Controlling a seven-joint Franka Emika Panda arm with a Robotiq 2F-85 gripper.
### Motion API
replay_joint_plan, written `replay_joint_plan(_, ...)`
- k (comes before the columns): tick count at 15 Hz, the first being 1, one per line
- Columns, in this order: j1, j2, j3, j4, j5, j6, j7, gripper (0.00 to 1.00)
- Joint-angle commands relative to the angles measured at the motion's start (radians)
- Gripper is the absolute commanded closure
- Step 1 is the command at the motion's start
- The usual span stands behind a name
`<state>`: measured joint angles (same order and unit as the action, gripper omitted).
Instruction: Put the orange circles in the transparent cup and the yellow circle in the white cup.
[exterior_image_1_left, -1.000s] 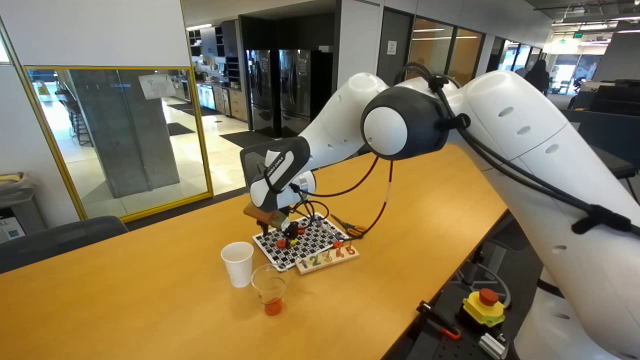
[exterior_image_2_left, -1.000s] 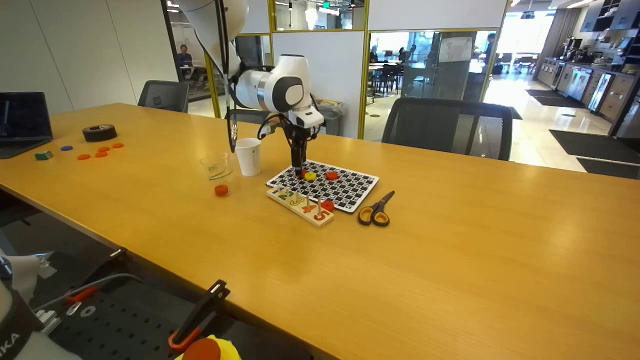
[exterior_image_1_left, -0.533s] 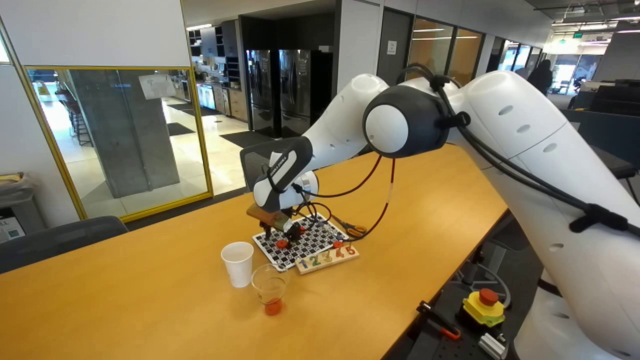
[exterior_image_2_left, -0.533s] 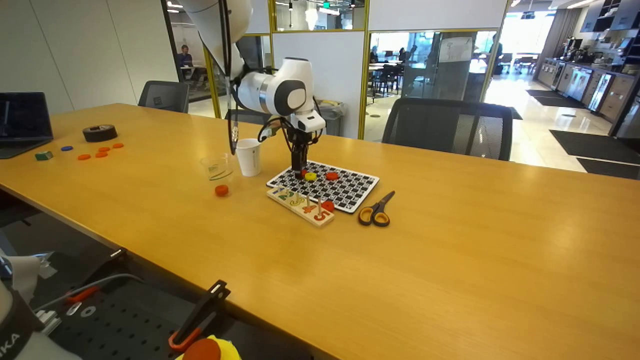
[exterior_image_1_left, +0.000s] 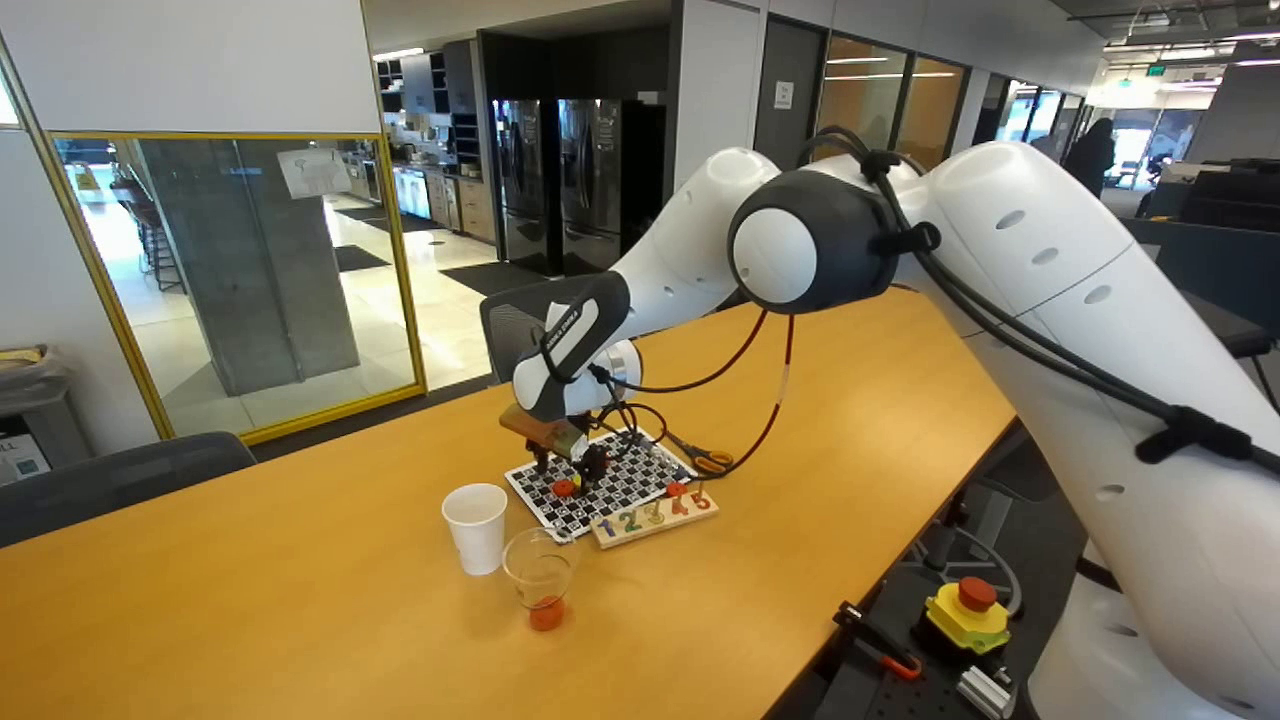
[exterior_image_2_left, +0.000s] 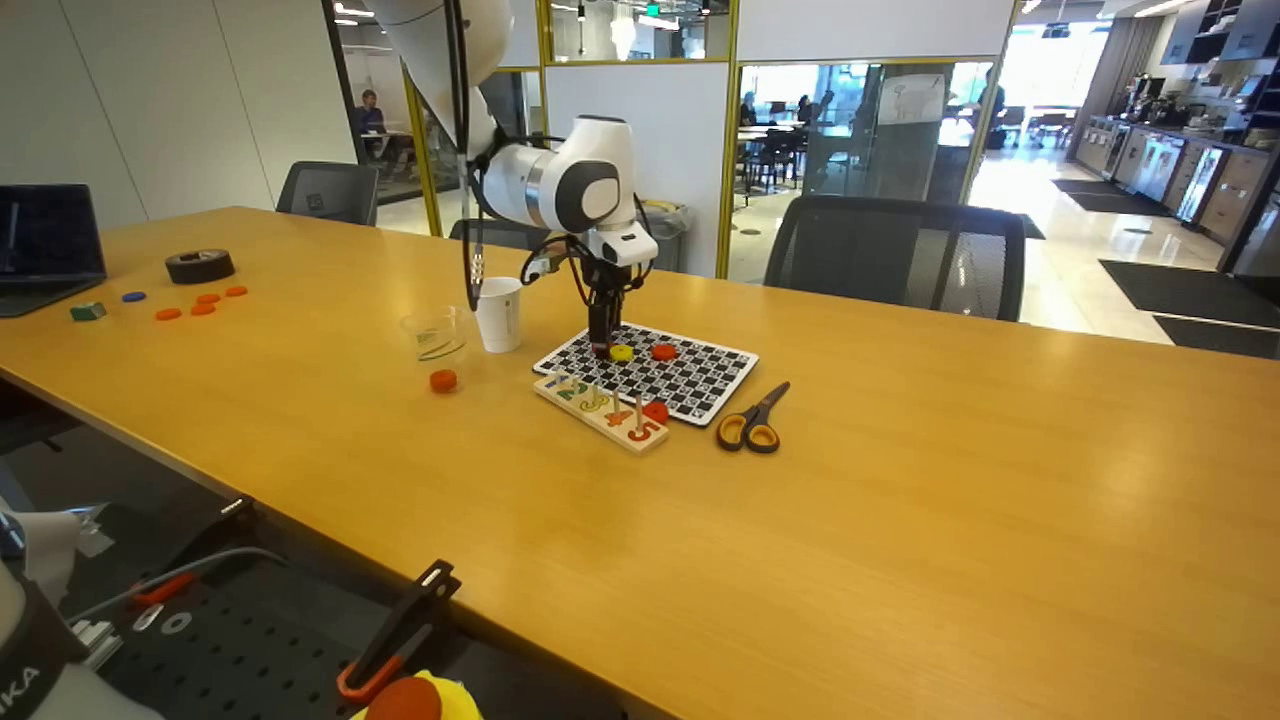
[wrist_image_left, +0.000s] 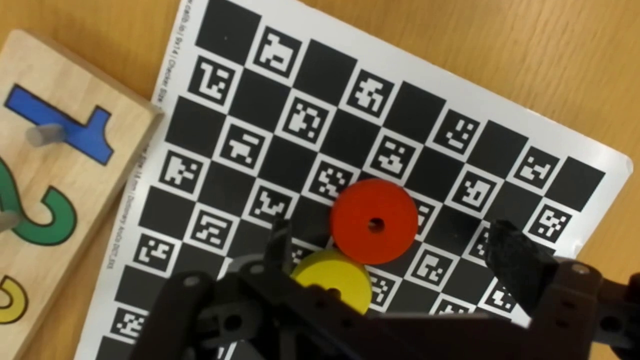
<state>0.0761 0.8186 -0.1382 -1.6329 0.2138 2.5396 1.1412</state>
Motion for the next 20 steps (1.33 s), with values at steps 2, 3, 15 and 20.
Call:
replay_joint_plan(2,-0.002,-0.015,0.007,-0.015,0.004,0.011,0.012,0.26)
replay_joint_plan(3,-0.003,-0.014,0.008,-0.014,0.004,0.009,0.011,0.34)
replay_joint_plan(15,0.017,-0.085,0.004,-0.049,-0.058,-0.081,-0.054,0.82)
replay_joint_plan(20,0.089,-0.253,-0.019,-0.167,-0.197,-0.158,-0.06,0.82)
